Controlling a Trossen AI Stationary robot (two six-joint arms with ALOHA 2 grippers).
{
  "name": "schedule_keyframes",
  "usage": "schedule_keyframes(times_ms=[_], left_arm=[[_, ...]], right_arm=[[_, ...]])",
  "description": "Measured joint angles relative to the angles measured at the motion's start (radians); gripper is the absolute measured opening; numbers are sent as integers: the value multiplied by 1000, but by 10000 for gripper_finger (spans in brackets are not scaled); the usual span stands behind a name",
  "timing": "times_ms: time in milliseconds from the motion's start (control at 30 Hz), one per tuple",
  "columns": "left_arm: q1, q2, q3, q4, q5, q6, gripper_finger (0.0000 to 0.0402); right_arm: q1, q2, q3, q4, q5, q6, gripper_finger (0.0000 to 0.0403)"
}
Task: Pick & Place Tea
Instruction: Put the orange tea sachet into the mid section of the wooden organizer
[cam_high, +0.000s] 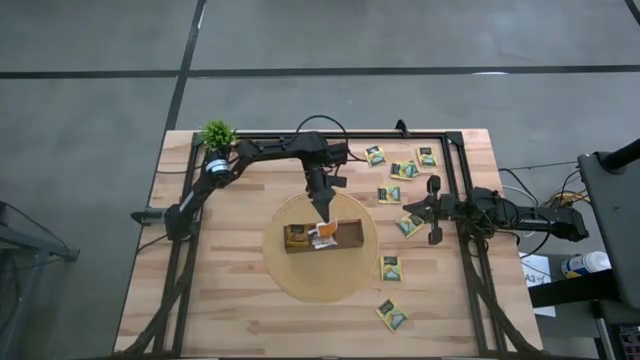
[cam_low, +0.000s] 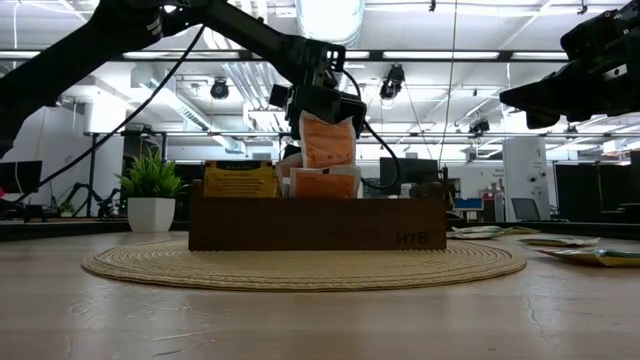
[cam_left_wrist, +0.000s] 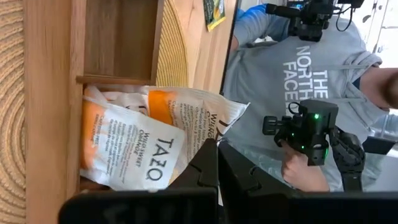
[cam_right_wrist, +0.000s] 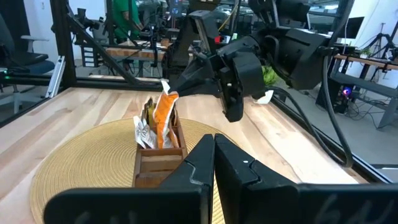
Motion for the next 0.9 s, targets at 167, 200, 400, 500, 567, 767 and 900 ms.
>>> schedule_keyframes(times_ms=[167, 200, 400, 500, 567, 767, 900], left_arm=[[5, 0, 36, -43, -2, 23, 0], [5, 0, 43, -45, -2, 28, 0], [5, 0, 66, -53, -43, 31, 0], [6, 0, 64, -69, -73, 42, 0], [7, 0, 61, -71, -76, 57, 0], [-4, -1, 15, -48, -112, 75, 0], [-10, -1, -20, -25, -198, 77, 0]], right_arm=[[0, 0, 0, 0, 0, 0, 9], [0, 0, 0, 0, 0, 0, 9], [0, 0, 0, 0, 0, 0, 9], [0, 0, 0, 0, 0, 0, 9], [0, 0, 0, 0, 0, 0, 9], [0, 0, 0, 0, 0, 0, 9], [0, 0, 0, 0, 0, 0, 9]])
